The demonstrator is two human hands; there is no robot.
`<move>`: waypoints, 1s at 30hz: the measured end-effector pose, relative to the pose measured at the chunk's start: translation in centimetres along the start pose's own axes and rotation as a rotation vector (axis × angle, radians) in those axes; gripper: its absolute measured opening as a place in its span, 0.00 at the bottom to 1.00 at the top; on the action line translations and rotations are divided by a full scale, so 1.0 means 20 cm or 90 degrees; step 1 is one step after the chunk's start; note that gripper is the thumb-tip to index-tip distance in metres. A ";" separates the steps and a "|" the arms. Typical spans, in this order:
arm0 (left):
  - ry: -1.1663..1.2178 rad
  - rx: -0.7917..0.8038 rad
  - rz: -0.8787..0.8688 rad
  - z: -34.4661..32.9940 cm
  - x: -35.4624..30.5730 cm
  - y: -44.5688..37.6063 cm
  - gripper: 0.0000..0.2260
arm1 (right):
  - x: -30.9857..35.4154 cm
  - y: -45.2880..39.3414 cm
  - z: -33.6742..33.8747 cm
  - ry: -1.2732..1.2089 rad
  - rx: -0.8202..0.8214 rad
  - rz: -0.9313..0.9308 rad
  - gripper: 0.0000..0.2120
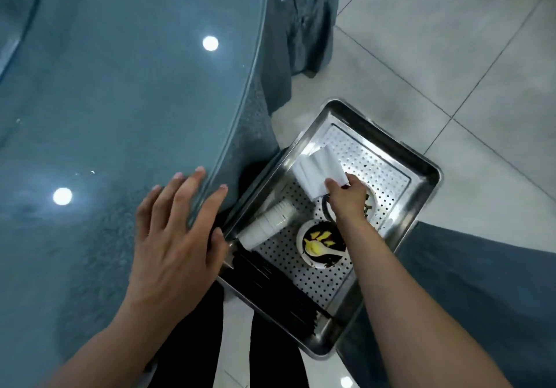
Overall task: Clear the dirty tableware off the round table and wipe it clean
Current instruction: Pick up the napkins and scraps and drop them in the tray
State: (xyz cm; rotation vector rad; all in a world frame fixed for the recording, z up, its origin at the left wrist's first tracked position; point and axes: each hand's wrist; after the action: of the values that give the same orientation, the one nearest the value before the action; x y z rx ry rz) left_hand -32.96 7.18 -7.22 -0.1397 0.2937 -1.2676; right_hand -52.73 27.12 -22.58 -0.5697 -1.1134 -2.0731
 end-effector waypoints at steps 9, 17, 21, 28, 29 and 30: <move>-0.007 -0.003 0.003 0.01 0.01 0.01 0.23 | -0.12 -0.13 -0.14 0.148 0.044 0.011 0.20; 0.018 0.055 0.070 0.17 0.06 -0.05 0.26 | 0.27 0.45 0.11 0.158 0.107 0.318 0.14; 0.013 0.032 0.129 0.34 0.17 -0.07 0.24 | 0.53 0.80 0.10 0.123 0.157 0.414 0.12; 0.012 -0.005 0.234 0.64 0.53 -0.01 0.23 | 0.85 1.32 -0.16 0.194 0.251 0.607 0.14; 0.011 -0.009 0.249 0.67 0.60 0.01 0.23 | 0.88 1.39 -0.23 0.200 0.264 0.648 0.14; 0.008 -0.012 0.264 0.70 0.67 0.03 0.22 | 0.91 1.46 -0.29 0.197 0.275 0.681 0.14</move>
State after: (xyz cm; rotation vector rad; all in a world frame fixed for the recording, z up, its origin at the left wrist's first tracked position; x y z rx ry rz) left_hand -24.74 -6.22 4.21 -0.0815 0.3271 -0.8554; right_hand -42.87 4.20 1.86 -0.4503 -0.7642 -0.9198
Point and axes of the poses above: each hand's wrist, its own y-axis away from the middle knuckle, its own z-axis out of the back of the hand, x = y × z, and after that the axes turned 14 degrees about -x, right-handed
